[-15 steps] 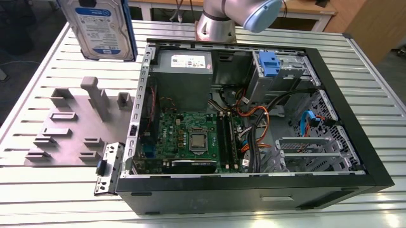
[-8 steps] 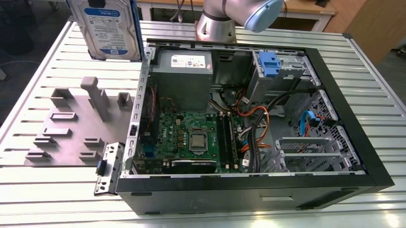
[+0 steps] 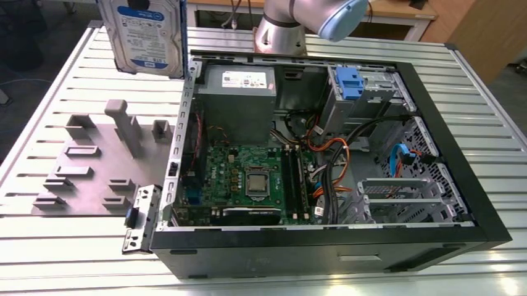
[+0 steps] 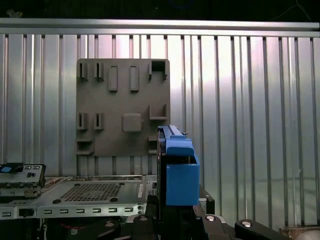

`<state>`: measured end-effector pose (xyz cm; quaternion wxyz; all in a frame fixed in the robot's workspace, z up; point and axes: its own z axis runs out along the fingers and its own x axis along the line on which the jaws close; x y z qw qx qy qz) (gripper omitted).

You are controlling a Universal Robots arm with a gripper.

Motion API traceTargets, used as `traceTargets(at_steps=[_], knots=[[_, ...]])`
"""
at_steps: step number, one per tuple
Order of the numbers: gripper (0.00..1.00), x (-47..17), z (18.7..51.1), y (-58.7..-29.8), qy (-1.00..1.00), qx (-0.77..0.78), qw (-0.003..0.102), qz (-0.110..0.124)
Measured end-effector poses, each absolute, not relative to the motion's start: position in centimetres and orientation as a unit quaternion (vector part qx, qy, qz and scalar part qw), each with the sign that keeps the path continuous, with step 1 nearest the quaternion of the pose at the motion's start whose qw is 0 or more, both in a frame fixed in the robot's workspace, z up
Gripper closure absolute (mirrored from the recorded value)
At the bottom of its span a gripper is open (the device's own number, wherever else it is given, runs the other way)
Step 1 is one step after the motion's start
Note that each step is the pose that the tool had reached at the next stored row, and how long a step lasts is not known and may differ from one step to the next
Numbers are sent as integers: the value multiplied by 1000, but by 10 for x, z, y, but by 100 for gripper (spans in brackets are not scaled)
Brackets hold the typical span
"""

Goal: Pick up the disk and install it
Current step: 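Pick up the disk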

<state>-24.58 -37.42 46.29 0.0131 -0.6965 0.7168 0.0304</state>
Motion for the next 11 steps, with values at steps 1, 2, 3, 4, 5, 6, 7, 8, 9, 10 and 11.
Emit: traceTargets(at_steps=[1,2,3,4,5,6,7,8,9,10,11], knots=[[65,-244,463,-374,717,-696,13,30],[65,-242,463,-374,717,-696,13,30],[65,-240,463,-374,717,-696,13,30],[65,-239,463,-374,717,-696,13,30],[65,-239,463,-374,717,-696,13,30],[65,-239,463,-374,717,-696,13,30],[65,-239,463,-374,717,-696,13,30],[65,-239,463,-374,717,-696,13,30],[65,-240,463,-374,717,-696,13,30],[65,-242,462,-374,717,-696,13,30],[65,-244,462,-374,717,-696,14,30]])
